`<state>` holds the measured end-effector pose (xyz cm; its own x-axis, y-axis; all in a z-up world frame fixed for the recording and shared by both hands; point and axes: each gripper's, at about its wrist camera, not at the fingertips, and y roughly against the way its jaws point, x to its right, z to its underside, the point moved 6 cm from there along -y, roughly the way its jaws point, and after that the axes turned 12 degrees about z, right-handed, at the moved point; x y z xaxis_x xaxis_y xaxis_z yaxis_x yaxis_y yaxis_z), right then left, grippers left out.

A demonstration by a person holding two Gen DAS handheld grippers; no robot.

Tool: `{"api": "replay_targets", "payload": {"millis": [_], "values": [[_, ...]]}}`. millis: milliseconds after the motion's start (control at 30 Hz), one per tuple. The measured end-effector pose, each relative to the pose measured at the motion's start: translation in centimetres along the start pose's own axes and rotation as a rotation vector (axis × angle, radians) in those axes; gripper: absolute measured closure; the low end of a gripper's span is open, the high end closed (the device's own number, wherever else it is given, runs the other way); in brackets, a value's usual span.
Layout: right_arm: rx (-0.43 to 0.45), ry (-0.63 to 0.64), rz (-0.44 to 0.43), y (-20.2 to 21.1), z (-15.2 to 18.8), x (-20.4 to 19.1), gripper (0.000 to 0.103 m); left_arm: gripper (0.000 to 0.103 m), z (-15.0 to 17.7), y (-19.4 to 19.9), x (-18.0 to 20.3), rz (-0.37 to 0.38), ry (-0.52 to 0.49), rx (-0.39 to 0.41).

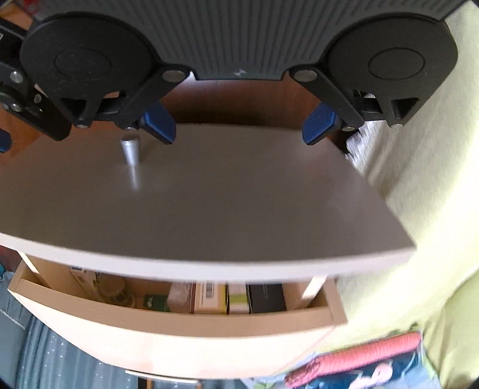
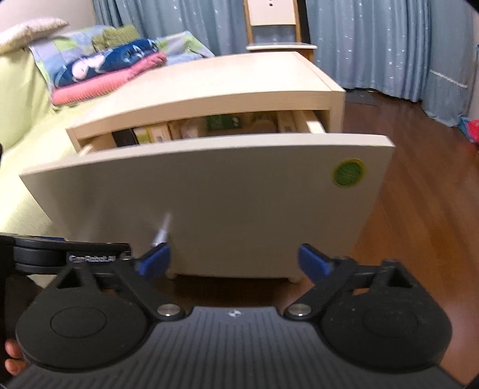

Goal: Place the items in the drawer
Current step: 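Move both tools to the drawer front and press the open fingers against it, then push the drawer front with both tools until the drawer shuts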

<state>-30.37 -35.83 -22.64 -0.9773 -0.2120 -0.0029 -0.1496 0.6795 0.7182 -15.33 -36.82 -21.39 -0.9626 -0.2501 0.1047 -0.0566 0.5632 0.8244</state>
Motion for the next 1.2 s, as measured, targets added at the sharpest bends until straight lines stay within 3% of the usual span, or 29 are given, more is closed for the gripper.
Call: {"api": "replay_targets", "payload": {"millis": [133, 167, 233, 1200], "values": [[-0.028, -0.023, -0.017, -1.1, -0.5, 0.0, 0.042, 0.010, -0.7, -0.6, -0.1, 0.014, 0.014, -0.002], [-0.028, -0.022, -0.017, -1.3, -0.5, 0.0, 0.043, 0.015, -0.8, -0.7, -0.1, 0.019, 0.019, -0.001], [-0.030, -0.020, -0.016, -1.6, -0.6, -0.1, 0.043, 0.021, -1.1, -0.9, -0.2, 0.028, 0.028, -0.001], [-0.005, -0.029, 0.009, -3.8, -2.3, -0.8, 0.048, 0.021, -1.2, -1.4, -0.4, 0.038, 0.061, 0.006]]}}
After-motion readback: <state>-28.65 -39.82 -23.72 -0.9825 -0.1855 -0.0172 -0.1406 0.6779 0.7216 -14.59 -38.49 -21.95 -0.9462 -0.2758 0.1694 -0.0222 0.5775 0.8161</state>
